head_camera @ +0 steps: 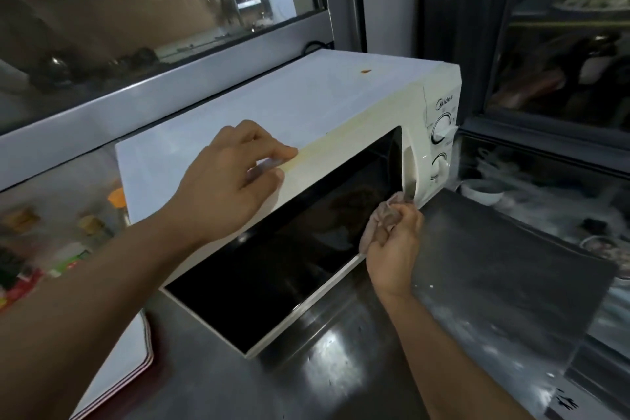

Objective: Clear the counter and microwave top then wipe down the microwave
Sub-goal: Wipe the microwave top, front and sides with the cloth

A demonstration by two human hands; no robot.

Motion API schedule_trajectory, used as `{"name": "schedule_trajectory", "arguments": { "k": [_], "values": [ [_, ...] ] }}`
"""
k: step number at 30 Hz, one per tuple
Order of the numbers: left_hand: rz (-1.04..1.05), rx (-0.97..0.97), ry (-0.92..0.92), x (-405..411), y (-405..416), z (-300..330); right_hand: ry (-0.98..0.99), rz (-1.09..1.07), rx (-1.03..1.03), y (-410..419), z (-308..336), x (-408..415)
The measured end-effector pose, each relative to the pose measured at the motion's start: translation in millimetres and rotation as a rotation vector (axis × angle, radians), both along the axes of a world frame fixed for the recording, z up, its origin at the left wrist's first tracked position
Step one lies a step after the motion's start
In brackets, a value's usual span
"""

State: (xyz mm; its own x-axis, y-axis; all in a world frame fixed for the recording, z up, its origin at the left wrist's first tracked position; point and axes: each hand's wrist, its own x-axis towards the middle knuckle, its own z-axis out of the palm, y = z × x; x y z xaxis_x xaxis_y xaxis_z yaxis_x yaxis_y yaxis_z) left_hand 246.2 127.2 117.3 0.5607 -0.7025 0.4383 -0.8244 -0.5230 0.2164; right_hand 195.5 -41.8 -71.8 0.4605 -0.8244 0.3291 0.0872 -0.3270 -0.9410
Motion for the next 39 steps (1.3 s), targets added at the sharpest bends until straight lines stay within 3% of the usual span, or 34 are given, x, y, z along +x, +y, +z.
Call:
{"name": "schedule_trajectory", "arguments": {
  "k": [5, 8, 13, 18, 21, 31, 35, 39],
  "values": [
    [-0.004, -0.003, 0.007, -0.5, -0.3, 1.3, -0.164, -0.064, -0.154, -3.6, 76.7, 10.9],
    [-0.008, -0.016, -0.005, -0.3, 0.2, 1.3, -0.157, -0.089, -0.157, 0.3, 92.0, 11.7],
    [-0.034, -0.016, -0.021, 4.4, -1.0, 0.4, -0.165, -0.076, -0.258, 0.9, 65.3, 13.9],
    [-0.041, -0.023, -0.009, 5.1, -1.3, -0.3, -0.015, -0.011, 0.001, 16.0, -12.5, 10.9],
    [-0.041, -0.025, -0.010, 6.4, -1.0, -1.2, 0.106, 0.003, 0.003, 15.6, -25.4, 4.1],
    [-0.036, -0.043, -0.014, 2.1, -0.7, 0.5, -0.187, -0.080, -0.122, 49.1, 85.1, 6.8],
    [-0.014, -0.025, 0.006, 3.4, -2.1, 0.1, -0.162, -0.039, -0.143, 56.1, 47.3, 8.2],
    [-0.016, -0.031, 0.012, 1.0, -1.9, 0.2, 0.077, 0.006, 0.004, 60.2, -12.1, -2.5]
  ]
}}
